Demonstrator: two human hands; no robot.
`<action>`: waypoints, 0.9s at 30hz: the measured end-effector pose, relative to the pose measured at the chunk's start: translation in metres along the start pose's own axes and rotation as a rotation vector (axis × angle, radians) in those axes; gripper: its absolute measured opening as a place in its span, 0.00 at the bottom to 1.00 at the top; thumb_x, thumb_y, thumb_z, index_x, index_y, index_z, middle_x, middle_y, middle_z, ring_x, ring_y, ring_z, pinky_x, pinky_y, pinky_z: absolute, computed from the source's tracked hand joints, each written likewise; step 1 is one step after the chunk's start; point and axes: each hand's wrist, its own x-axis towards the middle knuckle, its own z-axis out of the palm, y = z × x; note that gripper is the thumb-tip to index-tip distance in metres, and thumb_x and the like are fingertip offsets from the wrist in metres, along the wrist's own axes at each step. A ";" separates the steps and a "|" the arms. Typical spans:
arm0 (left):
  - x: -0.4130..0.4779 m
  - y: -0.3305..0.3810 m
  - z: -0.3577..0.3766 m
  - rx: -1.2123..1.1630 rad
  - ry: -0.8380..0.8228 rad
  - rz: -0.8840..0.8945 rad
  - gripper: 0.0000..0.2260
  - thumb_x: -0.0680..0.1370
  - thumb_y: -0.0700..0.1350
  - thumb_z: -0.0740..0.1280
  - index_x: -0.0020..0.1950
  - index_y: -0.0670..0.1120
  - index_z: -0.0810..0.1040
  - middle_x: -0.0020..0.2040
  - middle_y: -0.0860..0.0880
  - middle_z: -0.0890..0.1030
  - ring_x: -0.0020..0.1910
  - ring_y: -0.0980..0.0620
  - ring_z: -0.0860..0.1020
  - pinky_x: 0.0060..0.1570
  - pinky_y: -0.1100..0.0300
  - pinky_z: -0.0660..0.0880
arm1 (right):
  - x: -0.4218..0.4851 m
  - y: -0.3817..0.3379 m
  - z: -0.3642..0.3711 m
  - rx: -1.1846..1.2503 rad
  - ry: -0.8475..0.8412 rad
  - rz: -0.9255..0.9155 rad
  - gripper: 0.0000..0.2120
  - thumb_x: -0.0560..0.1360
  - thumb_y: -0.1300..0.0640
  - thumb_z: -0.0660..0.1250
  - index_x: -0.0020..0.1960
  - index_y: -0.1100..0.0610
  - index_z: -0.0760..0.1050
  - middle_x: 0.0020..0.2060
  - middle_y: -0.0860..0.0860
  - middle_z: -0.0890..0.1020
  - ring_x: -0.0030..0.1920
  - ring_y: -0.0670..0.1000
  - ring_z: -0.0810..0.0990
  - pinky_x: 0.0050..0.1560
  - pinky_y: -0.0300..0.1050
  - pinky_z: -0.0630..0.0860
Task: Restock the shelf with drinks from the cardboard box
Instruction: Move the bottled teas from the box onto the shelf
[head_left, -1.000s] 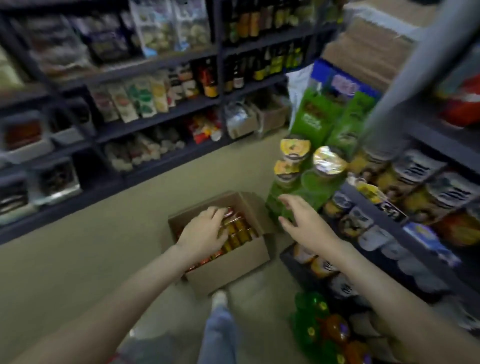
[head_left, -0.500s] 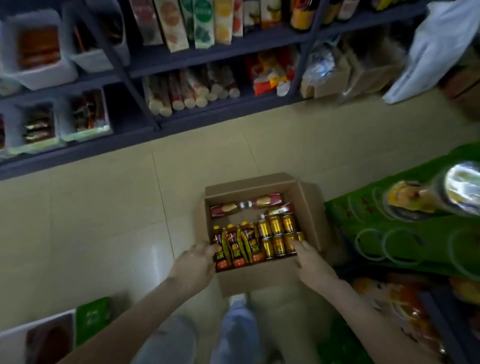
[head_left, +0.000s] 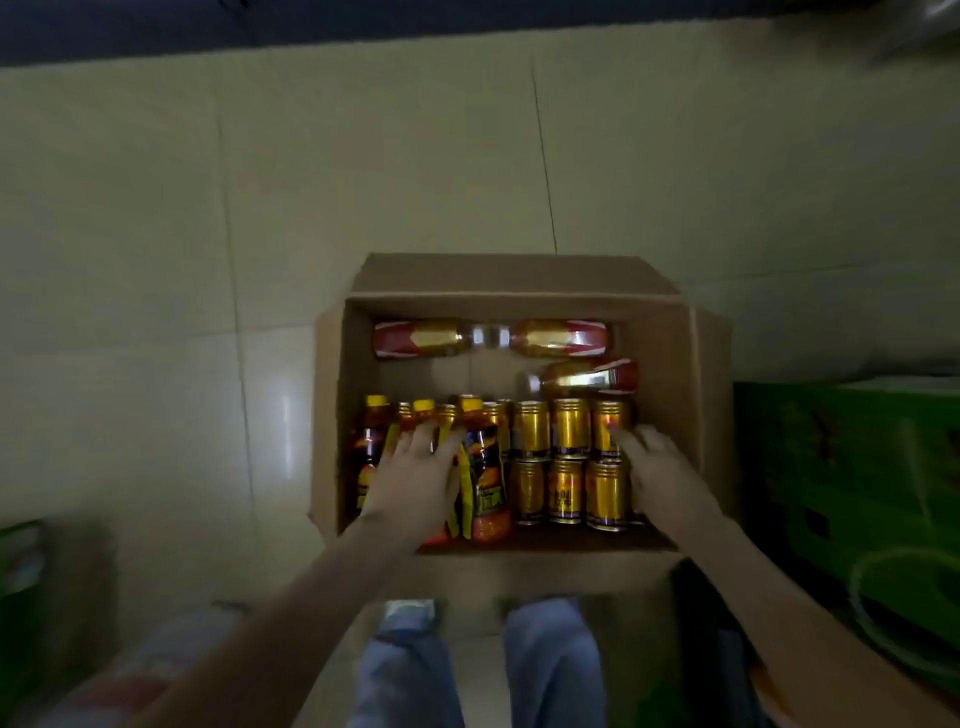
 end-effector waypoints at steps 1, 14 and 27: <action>0.021 0.002 0.014 0.016 0.007 0.012 0.23 0.81 0.49 0.56 0.76 0.54 0.55 0.75 0.44 0.59 0.72 0.43 0.60 0.71 0.47 0.60 | 0.024 0.009 0.003 -0.062 -0.002 -0.028 0.40 0.74 0.66 0.64 0.78 0.47 0.48 0.75 0.52 0.58 0.72 0.55 0.61 0.71 0.51 0.64; 0.123 -0.017 0.104 0.091 0.200 0.057 0.31 0.77 0.63 0.48 0.73 0.47 0.66 0.71 0.38 0.68 0.72 0.40 0.65 0.72 0.43 0.56 | 0.218 0.020 0.027 -0.596 -0.167 -0.427 0.36 0.80 0.63 0.56 0.77 0.39 0.42 0.78 0.49 0.43 0.77 0.55 0.45 0.73 0.57 0.53; 0.122 -0.014 0.108 0.046 0.272 0.058 0.28 0.77 0.61 0.54 0.70 0.46 0.70 0.66 0.39 0.74 0.66 0.41 0.72 0.66 0.47 0.67 | 0.258 0.001 0.034 -0.727 -0.199 -0.526 0.45 0.76 0.69 0.60 0.76 0.40 0.35 0.67 0.55 0.61 0.63 0.55 0.64 0.62 0.47 0.66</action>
